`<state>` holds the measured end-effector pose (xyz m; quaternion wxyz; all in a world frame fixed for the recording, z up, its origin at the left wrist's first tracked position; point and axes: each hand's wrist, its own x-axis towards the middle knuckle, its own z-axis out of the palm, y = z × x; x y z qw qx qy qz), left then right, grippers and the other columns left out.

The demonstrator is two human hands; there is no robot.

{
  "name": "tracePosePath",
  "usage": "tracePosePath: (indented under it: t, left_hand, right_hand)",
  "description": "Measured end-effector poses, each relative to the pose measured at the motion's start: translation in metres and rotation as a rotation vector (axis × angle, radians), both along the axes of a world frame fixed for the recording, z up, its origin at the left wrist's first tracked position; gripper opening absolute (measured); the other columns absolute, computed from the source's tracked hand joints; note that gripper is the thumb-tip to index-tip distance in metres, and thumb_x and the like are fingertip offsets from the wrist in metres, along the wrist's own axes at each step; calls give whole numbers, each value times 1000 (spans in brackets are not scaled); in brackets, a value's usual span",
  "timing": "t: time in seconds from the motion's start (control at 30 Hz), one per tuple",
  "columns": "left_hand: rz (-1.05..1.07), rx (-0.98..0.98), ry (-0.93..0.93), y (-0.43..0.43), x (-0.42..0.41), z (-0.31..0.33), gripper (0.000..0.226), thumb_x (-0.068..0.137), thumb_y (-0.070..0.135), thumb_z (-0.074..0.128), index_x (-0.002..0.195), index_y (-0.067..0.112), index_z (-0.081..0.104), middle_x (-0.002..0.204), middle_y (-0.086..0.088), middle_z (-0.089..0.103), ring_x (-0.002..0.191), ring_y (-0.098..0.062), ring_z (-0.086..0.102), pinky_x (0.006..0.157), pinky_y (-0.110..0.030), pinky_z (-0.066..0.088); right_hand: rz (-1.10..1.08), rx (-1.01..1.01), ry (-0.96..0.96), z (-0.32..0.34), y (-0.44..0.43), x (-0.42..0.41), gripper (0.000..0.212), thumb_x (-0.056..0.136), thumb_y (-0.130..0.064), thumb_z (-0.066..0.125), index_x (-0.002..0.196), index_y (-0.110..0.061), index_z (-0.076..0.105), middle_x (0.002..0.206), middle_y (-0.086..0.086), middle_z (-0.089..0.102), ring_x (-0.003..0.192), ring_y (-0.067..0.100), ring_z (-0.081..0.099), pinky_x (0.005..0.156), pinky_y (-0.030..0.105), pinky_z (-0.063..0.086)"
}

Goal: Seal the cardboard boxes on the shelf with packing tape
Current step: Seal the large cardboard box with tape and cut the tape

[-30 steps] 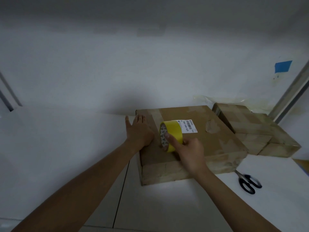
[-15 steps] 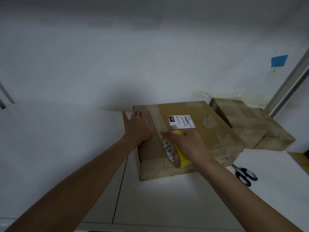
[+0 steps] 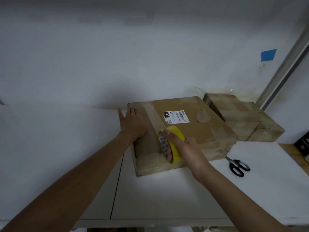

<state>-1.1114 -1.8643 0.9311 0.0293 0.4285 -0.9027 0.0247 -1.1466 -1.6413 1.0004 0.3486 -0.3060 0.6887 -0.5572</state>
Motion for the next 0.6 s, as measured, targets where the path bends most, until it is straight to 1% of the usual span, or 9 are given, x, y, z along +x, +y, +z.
tracePosePath:
  t: [0.07,0.17,0.23,0.27,0.33,0.37,0.43,0.47,0.6]
  left_hand:
    - [-7,-1,4,1,0,0,59,104,27,22,154,-3,15,163,-14,22,152,-24,16,120,-59,-3]
    - [-30,-14,-10,2,1,5,59,103,29,23,153,-2,21,161,-14,26,150,-24,21,119,-59,-3]
    - [-43,-55,-73,0,0,7,60,102,32,25,152,-1,28,158,-14,32,147,-24,29,119,-59,-4]
    - [-44,-75,-116,-2,-1,7,61,101,34,24,151,0,31,157,-14,35,145,-24,32,118,-58,-6]
    - [-44,-91,-187,-6,-4,5,65,99,38,22,150,1,36,154,-14,40,142,-24,37,119,-58,-9]
    - [-45,-92,-210,-7,-5,4,67,97,40,22,148,0,38,152,-15,43,140,-25,39,118,-58,-11]
    - [-45,-91,-227,-9,-7,1,68,95,40,22,145,-3,43,149,-17,46,138,-27,41,117,-58,-12]
    - [-43,-89,-229,-10,-8,0,68,96,39,22,144,-4,44,148,-18,47,138,-28,42,117,-58,-12]
    - [-48,-107,-235,-7,-8,2,65,98,37,23,144,-4,43,148,-20,47,138,-29,42,118,-60,-8]
  right_hand:
    - [-9,-25,9,-2,6,3,49,94,-35,56,54,-7,61,48,7,59,49,12,60,56,10,45]
    - [-108,-12,-45,4,4,7,40,93,-32,59,60,-10,60,42,2,57,41,6,58,55,15,46]
    - [-111,55,-127,8,3,11,30,92,-32,62,68,-14,63,54,4,62,45,12,60,51,16,48]
    - [-83,102,-204,9,3,13,25,91,-32,63,73,-14,65,64,8,65,52,18,62,51,17,50]
    - [-6,219,-294,10,10,15,24,89,-36,65,86,-12,69,82,12,71,70,28,67,64,26,55]
    - [12,272,-276,11,15,15,28,89,-37,65,88,-10,69,85,13,71,75,30,67,63,26,56]
    - [14,305,-232,14,24,13,32,91,-38,62,80,-7,66,78,15,68,71,31,62,47,20,52]
    - [8,299,-232,15,26,12,34,91,-38,61,77,-7,64,74,15,65,68,31,60,42,19,49]
    - [0,305,-245,15,28,15,35,91,-37,63,77,-5,63,59,11,63,47,21,60,39,18,46]
